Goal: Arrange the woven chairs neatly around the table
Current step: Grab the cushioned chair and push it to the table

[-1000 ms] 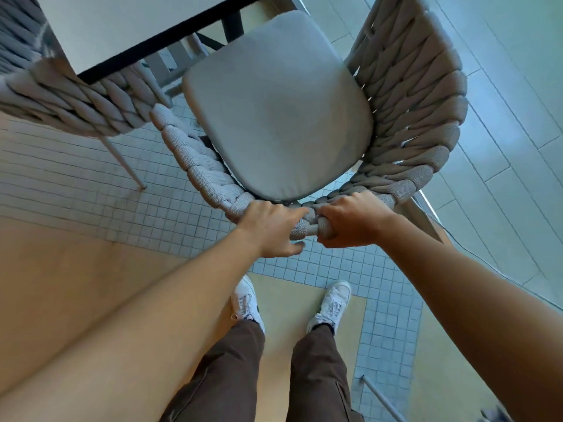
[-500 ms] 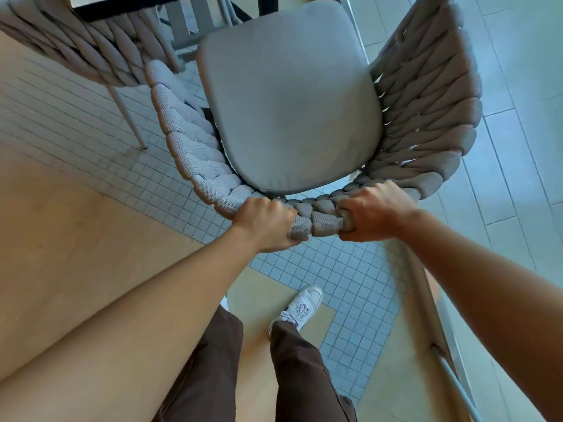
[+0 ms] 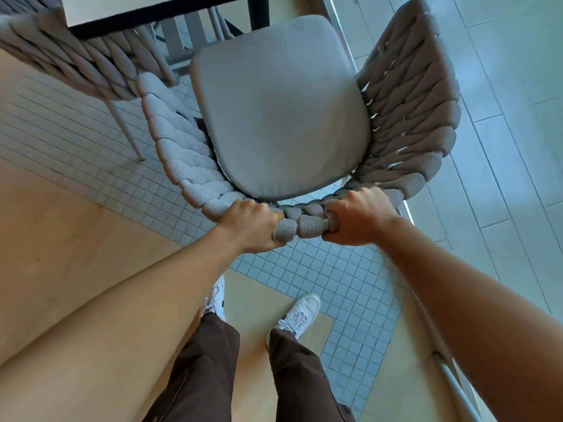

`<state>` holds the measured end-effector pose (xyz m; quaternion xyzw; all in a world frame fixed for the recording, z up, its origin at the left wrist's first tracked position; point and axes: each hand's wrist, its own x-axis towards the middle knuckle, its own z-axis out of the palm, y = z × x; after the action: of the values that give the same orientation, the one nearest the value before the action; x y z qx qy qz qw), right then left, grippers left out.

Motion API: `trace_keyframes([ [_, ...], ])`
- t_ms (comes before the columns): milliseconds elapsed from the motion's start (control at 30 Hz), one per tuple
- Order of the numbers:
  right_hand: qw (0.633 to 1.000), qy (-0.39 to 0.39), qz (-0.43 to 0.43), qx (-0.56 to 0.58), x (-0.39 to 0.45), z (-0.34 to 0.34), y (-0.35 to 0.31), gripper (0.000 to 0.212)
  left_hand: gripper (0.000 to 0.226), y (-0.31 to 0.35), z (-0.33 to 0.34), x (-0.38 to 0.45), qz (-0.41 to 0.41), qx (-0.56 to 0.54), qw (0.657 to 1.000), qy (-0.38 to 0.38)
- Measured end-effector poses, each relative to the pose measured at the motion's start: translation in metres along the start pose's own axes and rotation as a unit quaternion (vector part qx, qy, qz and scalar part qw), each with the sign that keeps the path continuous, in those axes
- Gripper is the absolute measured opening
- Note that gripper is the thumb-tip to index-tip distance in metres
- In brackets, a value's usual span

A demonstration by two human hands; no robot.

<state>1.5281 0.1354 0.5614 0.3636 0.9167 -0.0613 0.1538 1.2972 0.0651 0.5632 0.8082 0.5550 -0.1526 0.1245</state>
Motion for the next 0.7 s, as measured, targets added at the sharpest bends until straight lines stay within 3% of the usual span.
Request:
trace_keyframes([
  [267, 0.999, 0.009, 0.029, 0.019, -0.016, 0.005, -0.029, 0.046, 0.053, -0.011, 0.004, -0.012, 0.049, 0.028, 0.998, -0.009],
  [700, 1.000, 0.006, -0.012, -0.018, 0.001, 0.002, 0.001, 0.056, 0.053, -0.001, 0.001, 0.004, -0.016, 0.011, 1.000, 0.004],
])
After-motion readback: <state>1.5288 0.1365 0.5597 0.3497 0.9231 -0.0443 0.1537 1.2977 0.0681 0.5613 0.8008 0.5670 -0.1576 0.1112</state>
